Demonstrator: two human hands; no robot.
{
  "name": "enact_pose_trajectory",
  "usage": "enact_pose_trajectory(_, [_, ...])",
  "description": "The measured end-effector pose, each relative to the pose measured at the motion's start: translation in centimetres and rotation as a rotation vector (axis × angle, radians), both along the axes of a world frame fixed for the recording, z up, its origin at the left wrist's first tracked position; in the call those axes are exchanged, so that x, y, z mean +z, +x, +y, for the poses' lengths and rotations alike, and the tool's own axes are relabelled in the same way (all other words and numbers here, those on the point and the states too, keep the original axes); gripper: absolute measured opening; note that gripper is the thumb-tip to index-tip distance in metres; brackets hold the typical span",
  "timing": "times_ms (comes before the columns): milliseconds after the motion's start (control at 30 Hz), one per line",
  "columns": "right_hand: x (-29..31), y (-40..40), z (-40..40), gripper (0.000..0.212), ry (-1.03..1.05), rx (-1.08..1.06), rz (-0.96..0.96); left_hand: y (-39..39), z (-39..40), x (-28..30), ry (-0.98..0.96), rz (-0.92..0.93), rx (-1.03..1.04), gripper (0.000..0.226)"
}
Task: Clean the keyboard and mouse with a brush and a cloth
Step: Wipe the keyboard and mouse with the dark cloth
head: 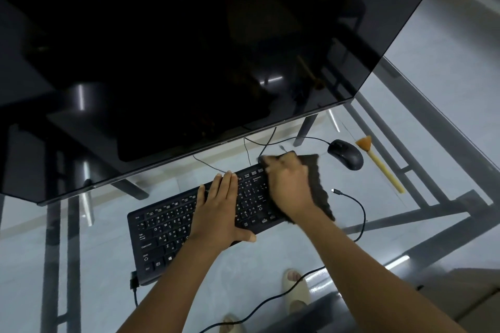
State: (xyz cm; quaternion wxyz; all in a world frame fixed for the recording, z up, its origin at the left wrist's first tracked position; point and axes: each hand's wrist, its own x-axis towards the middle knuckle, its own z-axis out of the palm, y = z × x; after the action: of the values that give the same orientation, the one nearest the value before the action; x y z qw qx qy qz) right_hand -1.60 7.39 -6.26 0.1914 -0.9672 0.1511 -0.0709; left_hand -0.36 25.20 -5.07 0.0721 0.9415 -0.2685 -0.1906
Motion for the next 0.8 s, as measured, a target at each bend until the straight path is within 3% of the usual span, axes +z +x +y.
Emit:
enact_pose_trajectory(67, [-0.4,-1.0,0.3,0.032,-0.020,0.234,-0.028,0.1,0.1,-0.1,-0.005,-0.001,-0.007,0.135])
enact_pose_trajectory(100, [-0.4,-0.9,-0.9,0.032,-0.029,0.207,-0.034,0.1,0.1,-0.2,-0.010,-0.006,-0.010,0.135])
enact_pose_trajectory(200, [-0.5,-0.6,-3.3,0.034,0.035,-0.261,-0.073,0.0,0.3,-0.2,-0.015,0.007,-0.013,0.135])
enact_pose_trajectory(233, [-0.5,-0.8,-2.6,0.036,0.013,-0.288,-0.066,-0.1,0.3,-0.3,-0.020,0.002,-0.008,0.135])
enact_pose_trajectory(367, [-0.9,-2.6,-1.0,0.039,-0.104,0.161,-0.083,0.1,0.3,-0.4,-0.027,-0.009,-0.001,0.136])
enact_pose_trajectory(500, [-0.9,-1.3,-4.3,0.036,-0.003,-0.298,-0.069,-0.1,0.2,-0.3,-0.022,0.008,-0.006,0.136])
enact_pose_trajectory(533, [-0.9,-1.1,-3.2,0.036,-0.013,-0.255,-0.063,0.0,0.2,-0.3,-0.022,-0.001,-0.004,0.136])
enact_pose_trajectory(633, [-1.4,-1.5,-1.1,0.039,-0.144,0.163,-0.078,0.1,0.2,-0.3,-0.016,-0.011,-0.006,0.136])
enact_pose_trajectory(667, [-1.3,-1.1,-2.2,0.038,-0.144,0.168,-0.061,0.1,0.2,-0.4,-0.018,-0.010,-0.008,0.136])
enact_pose_trajectory(767, [-0.5,0.0,-4.3,0.035,-0.032,-0.196,-0.015,-0.1,0.2,-0.3,-0.012,-0.002,-0.008,0.136])
enact_pose_trajectory(800, [-0.2,0.1,-3.4,0.036,-0.040,-0.179,-0.033,-0.1,0.2,-0.3,-0.007,-0.005,-0.006,0.137])
